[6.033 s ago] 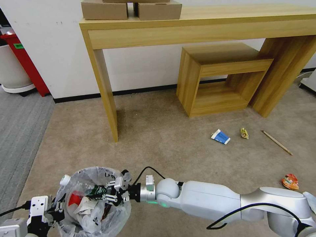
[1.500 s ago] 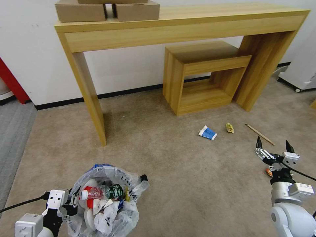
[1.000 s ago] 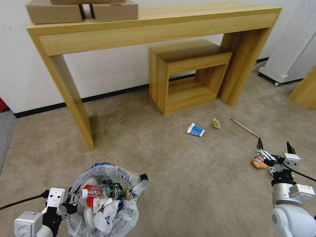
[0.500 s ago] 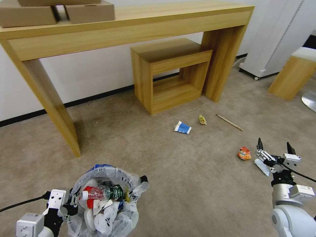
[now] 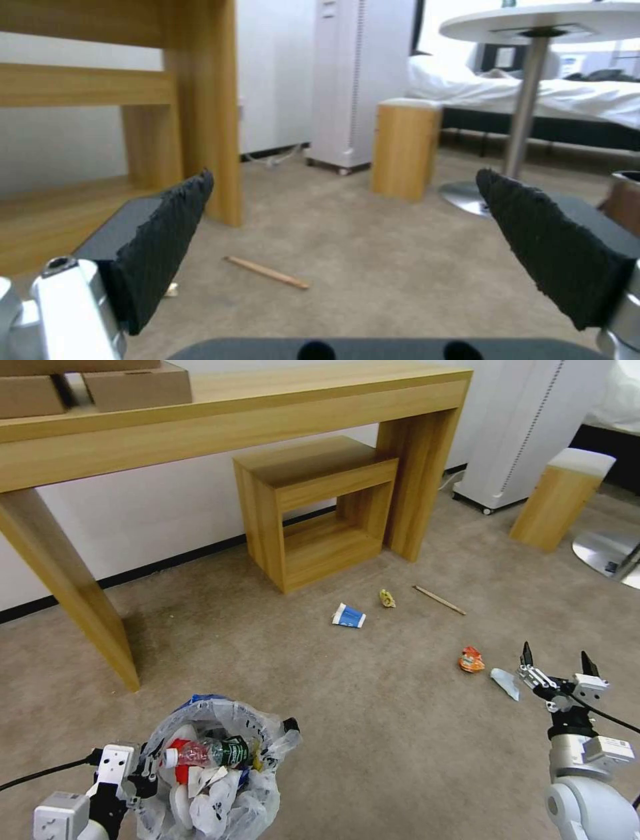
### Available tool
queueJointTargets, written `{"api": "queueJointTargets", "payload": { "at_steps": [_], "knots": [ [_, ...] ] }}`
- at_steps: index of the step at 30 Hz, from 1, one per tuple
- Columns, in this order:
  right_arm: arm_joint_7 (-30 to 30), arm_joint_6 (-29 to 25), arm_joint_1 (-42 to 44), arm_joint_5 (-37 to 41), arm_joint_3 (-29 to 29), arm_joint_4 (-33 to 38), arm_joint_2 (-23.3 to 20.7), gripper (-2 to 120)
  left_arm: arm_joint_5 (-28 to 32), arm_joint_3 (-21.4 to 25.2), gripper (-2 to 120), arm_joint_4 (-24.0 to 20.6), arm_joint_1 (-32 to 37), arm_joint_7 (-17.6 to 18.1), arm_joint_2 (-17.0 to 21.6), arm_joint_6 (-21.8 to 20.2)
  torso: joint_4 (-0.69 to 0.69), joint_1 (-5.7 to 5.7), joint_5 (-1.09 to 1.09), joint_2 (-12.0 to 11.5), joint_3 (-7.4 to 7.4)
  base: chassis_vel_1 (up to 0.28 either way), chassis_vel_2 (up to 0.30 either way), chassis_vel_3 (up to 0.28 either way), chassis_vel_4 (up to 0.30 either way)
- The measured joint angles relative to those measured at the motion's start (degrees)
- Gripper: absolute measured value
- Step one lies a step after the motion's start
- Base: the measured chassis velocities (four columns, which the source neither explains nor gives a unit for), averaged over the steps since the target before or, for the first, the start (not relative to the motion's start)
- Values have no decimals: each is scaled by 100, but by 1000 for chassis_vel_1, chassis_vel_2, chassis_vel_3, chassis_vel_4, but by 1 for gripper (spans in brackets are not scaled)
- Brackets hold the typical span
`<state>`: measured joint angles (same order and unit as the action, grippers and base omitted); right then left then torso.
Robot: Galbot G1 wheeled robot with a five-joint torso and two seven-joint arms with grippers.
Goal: Pick up the trash bin and place the garbage on the floor into it.
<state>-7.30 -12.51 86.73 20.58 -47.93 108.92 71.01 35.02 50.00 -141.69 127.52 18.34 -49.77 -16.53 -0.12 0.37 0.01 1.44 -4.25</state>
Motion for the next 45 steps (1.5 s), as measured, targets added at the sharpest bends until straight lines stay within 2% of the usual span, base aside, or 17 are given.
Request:
{"api": "queueJointTargets", "payload": {
  "at_steps": [6, 16, 30, 45],
  "knots": [
    [-90, -204, -72, -363, -6, -85, 36, 100, 49, -76, 0, 46, -27, -4, -54, 18, -2, 0, 0, 0, 0, -50, -43, -48, -42],
    [-45, -795, -182, -312, 135, -117, 93, 100, 163, -33, 0, -44, -40, -8, -79, -82, 0, 0, 0, 0, 0, 0, 0, 0, 0],
    [97, -877, -145, -171, 177, 7, 138, 100, -59, -34, 0, -67, -169, -236, -412, -198, 0, 0, 0, 0, 0, 0, 0, 0, 0],
    [152, -932, -149, -122, 238, -96, 115, 100, -62, -43, 0, -17, -218, -327, -394, -226, 0, 0, -1, 0, 0, 0, 0, 0, 0]
  ]
}}
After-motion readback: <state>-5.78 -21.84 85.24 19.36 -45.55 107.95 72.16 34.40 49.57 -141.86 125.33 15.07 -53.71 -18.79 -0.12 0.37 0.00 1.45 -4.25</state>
